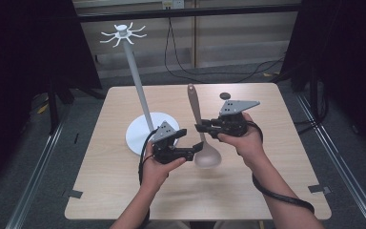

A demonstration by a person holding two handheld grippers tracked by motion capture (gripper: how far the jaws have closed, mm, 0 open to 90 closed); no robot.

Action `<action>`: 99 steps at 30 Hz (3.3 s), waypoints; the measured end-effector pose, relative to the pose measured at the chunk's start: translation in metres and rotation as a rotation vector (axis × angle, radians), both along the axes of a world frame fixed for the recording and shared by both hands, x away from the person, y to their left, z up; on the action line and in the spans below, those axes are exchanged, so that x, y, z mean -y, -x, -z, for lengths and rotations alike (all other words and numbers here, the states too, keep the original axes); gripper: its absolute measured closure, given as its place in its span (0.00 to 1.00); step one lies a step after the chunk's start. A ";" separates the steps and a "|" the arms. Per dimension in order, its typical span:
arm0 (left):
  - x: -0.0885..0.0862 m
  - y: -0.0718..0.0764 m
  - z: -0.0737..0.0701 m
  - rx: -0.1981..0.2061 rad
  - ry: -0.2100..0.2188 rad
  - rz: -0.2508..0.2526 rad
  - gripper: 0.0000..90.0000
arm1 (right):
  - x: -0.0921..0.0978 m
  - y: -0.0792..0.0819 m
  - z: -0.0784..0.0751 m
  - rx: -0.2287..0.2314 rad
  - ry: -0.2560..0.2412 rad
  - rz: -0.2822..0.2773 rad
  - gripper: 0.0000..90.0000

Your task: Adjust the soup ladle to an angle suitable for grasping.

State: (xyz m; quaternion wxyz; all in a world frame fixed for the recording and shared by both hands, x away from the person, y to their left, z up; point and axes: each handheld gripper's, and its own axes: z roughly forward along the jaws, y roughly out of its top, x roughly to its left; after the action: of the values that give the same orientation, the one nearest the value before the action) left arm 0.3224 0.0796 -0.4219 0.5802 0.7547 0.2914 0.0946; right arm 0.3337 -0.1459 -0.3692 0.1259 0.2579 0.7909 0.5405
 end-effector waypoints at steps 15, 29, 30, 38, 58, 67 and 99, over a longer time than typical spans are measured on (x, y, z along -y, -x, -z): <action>-0.001 -0.007 -0.003 0.003 0.022 0.069 0.65 | -0.014 0.001 0.001 -0.005 -0.030 -0.074 0.88; -0.004 -0.004 -0.013 -0.044 -0.035 0.118 0.88 | -0.011 0.001 0.006 -0.020 -0.116 -0.075 0.79; -0.005 -0.004 -0.014 -0.042 -0.047 0.120 0.88 | -0.010 0.001 0.006 -0.019 -0.124 -0.069 0.76; -0.014 -0.004 -0.018 -0.038 -0.074 0.101 0.88 | 0.022 0.011 0.010 -0.022 -0.092 0.027 0.41; -0.040 -0.008 -0.050 -0.027 -0.081 0.065 0.88 | 0.051 0.043 0.060 -0.069 0.116 0.165 0.04; -0.049 -0.011 -0.066 -0.027 -0.076 0.049 0.88 | 0.052 0.052 0.080 -0.088 0.140 0.187 0.04; -0.073 -0.018 -0.100 -0.020 -0.012 0.004 0.88 | 0.054 0.056 0.083 -0.101 0.133 0.189 0.04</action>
State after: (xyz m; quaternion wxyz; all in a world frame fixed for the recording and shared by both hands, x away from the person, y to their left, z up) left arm 0.3408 0.1529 -0.3221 0.5728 0.7598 0.2949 0.0877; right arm 0.2773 -0.1998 -0.4526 0.1532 0.3492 0.8025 0.4588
